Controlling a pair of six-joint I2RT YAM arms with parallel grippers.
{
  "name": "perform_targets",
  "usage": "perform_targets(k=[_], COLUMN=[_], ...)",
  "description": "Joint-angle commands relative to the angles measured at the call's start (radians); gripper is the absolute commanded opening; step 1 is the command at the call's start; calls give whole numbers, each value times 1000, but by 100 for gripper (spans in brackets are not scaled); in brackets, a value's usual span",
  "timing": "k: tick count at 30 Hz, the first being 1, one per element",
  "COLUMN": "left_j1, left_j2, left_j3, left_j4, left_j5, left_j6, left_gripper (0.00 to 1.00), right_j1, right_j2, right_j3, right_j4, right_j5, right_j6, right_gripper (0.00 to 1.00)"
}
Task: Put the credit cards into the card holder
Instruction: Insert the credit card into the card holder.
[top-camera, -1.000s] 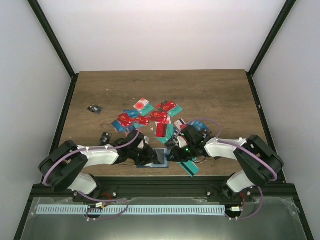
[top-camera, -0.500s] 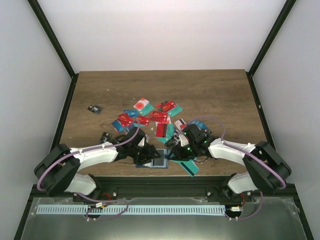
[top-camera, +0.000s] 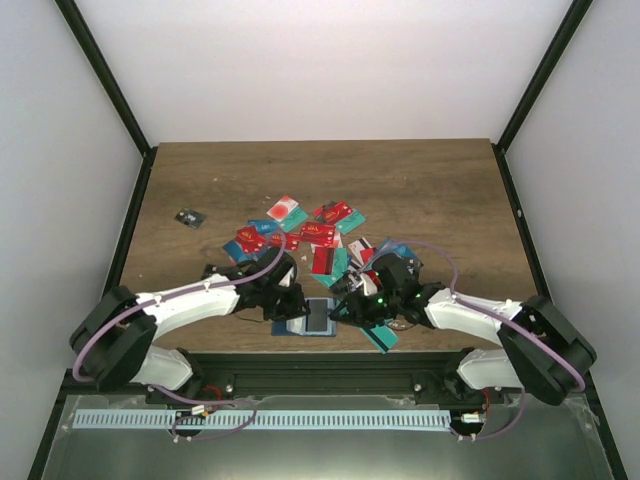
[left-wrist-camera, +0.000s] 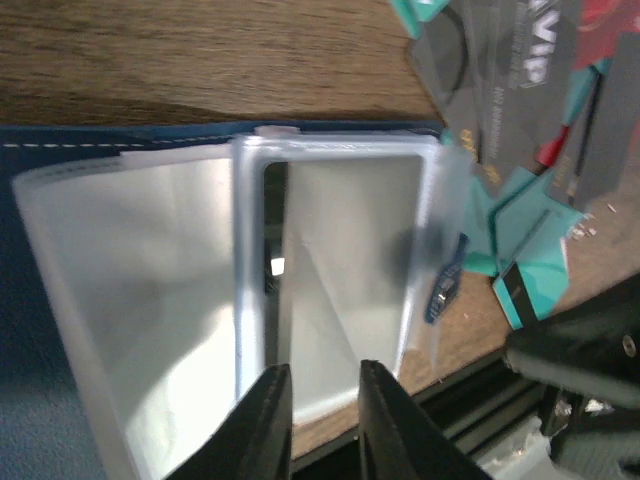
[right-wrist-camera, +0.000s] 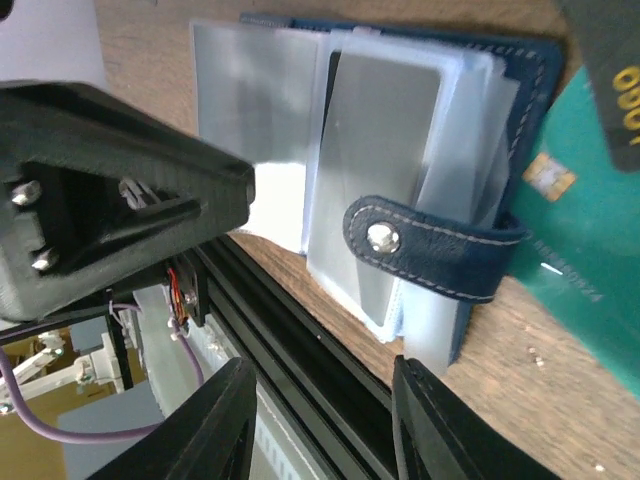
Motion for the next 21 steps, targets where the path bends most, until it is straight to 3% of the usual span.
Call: perform_targets(k=[1, 12, 21], left_j1=[-1, 3, 3], left_j2=[65, 181, 204], left_j3=[42, 73, 60], left_j4=[-31, -53, -73], left_j5=[-37, -41, -61], left_j6=[79, 165, 185], left_gripper=[19, 4, 4], right_j1=[48, 112, 121], right_j2=[19, 99, 146], right_j3=[-13, -6, 0], right_j4=[144, 205, 208], right_j5=[-20, 37, 65], right_j6=[125, 195, 195], right_gripper=[40, 40, 39])
